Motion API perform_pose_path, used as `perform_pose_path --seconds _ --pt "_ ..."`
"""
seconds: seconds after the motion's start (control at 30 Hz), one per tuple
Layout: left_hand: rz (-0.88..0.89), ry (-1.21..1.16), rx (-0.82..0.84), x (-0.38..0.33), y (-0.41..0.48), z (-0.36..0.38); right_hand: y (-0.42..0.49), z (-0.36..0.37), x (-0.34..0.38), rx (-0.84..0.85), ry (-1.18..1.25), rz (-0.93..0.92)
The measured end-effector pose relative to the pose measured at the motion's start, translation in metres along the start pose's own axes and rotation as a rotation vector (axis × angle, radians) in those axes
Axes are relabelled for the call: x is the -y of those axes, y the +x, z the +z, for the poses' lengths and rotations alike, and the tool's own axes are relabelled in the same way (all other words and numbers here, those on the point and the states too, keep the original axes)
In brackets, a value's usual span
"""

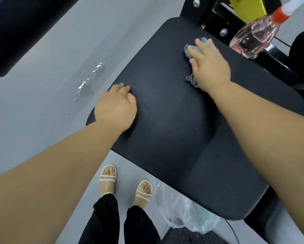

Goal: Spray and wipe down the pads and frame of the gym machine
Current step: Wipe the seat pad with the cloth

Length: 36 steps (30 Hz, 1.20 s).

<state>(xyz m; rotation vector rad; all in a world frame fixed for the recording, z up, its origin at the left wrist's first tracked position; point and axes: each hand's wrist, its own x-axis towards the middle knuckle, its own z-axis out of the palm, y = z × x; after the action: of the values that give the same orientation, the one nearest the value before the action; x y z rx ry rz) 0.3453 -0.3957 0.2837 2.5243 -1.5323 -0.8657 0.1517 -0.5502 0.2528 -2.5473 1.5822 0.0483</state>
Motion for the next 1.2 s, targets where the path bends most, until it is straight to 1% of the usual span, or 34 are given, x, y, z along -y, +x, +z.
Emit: perform_pose_path --seconds 0.03,0.07,0.1,0.17,0.23,0.3,0.33,0.37,0.4,0.47,0.5,0.53,0.57,0.6,0.63,0.7,0.73,0.77,0.83,0.9,0.97,1.03,1.1,1.2 --pt "0.005 0.007 0.011 0.001 0.001 -0.003 0.008 -0.003 0.004 -0.008 -0.003 0.137" --pt "0.003 0.01 0.02 0.001 0.001 -0.005 0.012 -0.001 0.019 -0.023 -0.012 0.167" --pt "0.0 0.007 0.031 0.001 0.002 -0.007 0.013 0.002 0.042 -0.024 -0.018 0.109" --pt "0.004 0.005 0.05 0.0 0.001 -0.009 0.001 0.014 0.096 0.04 0.0 -0.124" --pt "0.026 0.014 0.04 -0.001 0.002 -0.01 -0.014 0.027 0.127 0.107 0.004 -0.362" --pt "0.02 0.018 0.031 -0.003 0.003 -0.008 -0.009 0.023 0.114 0.157 0.003 -0.532" --pt "-0.004 0.01 0.03 -0.004 0.002 -0.007 0.0 0.019 0.098 0.121 -0.024 -0.554" --pt "-0.029 0.006 0.034 -0.007 0.002 -0.006 0.012 0.017 0.077 0.074 -0.061 -0.498" --pt "-0.07 -0.015 0.041 -0.011 0.004 -0.006 0.025 0.014 0.054 0.034 -0.078 -0.345" --pt "-0.202 -0.099 0.083 -0.021 0.014 -0.009 0.05 0.007 0.012 0.022 -0.065 0.05" --pt "-0.263 -0.148 0.121 -0.028 0.021 -0.012 0.057 0.004 0.003 0.033 -0.049 0.202" --pt "-0.309 -0.181 0.152 -0.034 0.029 -0.015 0.06 0.005 0.005 0.028 -0.063 0.265" --pt "-0.326 -0.197 0.167 -0.041 0.039 -0.017 0.061 0.006 0.017 0.015 -0.086 0.247" --pt "-0.318 -0.213 0.159 -0.047 0.05 -0.021 0.063 0.008 0.034 0.002 -0.084 0.158" --pt "-0.332 -0.254 0.135 -0.05 0.053 -0.022 0.057 0.012 0.059 0.026 -0.058 0.016" --pt "-0.267 -0.271 0.068 -0.052 0.064 -0.027 0.055 0.021 0.1 0.122 -0.024 -0.256" --pt "-0.219 -0.272 0.062 -0.052 0.066 -0.027 0.061 0.021 0.107 0.163 -0.039 -0.313" --pt "-0.161 -0.271 0.075 -0.052 0.067 -0.028 0.073 0.018 0.1 0.186 -0.066 -0.311" --pt "-0.048 -0.258 0.116 -0.056 0.071 -0.03 0.103 0.011 0.063 0.157 -0.109 -0.175" --pt "0.042 -0.248 0.153 -0.067 0.075 -0.03 0.121 0.002 0.014 0.11 -0.102 0.047" --pt "0.128 -0.233 0.178 -0.084 0.08 -0.029 0.111 -0.01 -0.022 0.11 -0.073 0.268" --pt "0.195 -0.228 0.203 -0.101 0.088 -0.027 0.087 -0.02 -0.04 0.156 -0.082 0.433" --pt "0.225 -0.197 0.276 -0.115 0.094 -0.023 0.07 -0.025 -0.041 0.124 -0.071 0.489" --pt "0.249 -0.084 0.376 -0.122 0.097 -0.015 0.083 -0.025 -0.029 0.123 -0.095 0.472"
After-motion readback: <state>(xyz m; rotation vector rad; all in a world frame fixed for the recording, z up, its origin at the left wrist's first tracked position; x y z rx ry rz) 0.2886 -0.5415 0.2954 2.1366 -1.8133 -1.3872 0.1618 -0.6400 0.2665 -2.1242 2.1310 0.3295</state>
